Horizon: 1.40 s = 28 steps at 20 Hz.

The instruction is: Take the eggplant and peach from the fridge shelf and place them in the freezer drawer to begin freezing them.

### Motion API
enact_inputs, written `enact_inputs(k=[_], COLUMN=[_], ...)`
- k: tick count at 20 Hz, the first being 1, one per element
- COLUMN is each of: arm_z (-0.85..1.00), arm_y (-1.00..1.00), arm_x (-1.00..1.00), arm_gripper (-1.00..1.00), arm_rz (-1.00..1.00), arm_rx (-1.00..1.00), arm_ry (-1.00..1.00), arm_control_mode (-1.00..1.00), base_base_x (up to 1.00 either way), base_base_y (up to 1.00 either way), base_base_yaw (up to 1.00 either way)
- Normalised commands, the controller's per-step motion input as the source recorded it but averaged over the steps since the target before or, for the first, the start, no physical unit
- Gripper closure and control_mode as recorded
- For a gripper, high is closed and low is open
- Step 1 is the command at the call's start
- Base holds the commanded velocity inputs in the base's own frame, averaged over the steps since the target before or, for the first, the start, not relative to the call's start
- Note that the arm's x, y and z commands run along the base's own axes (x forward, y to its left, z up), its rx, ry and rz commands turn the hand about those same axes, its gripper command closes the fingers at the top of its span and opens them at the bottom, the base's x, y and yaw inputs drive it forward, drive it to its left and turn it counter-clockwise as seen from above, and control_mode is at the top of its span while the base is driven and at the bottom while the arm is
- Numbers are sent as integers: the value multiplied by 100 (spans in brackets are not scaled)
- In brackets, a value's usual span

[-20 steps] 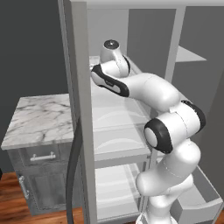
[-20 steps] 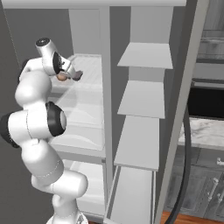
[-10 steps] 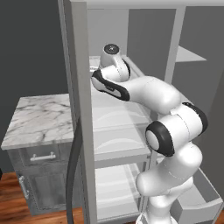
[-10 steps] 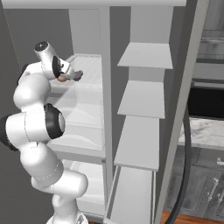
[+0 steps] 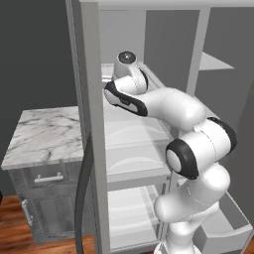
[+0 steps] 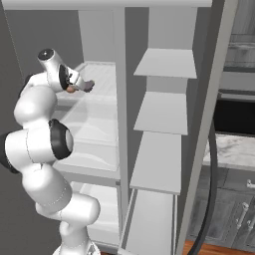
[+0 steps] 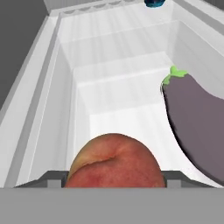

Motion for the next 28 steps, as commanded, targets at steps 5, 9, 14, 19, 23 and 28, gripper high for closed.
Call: enact_inputs(k=[5,9,14,19,23,28], arm_z=[-1,22,46,50,14,-18], arm_y=[0,-4,-21,-37,-65,-90], arm_x=[-22,-84,-100,-100,-100,-100], arm_gripper=[100,100,100,100,100,100], arm_rz=[0,0,0,0,0,0], arm_rx=[0,0,0,0,0,0], arm_ry=[-7,-20,-7,9,20,8], arm_control_mode=[-100,-100,-100,-100,-100,-100], base_base_x=[0,0,0,0,0,0], base_base_y=[0,0,0,0,0,0], base_base_yaw=[0,0,0,0,0,0])
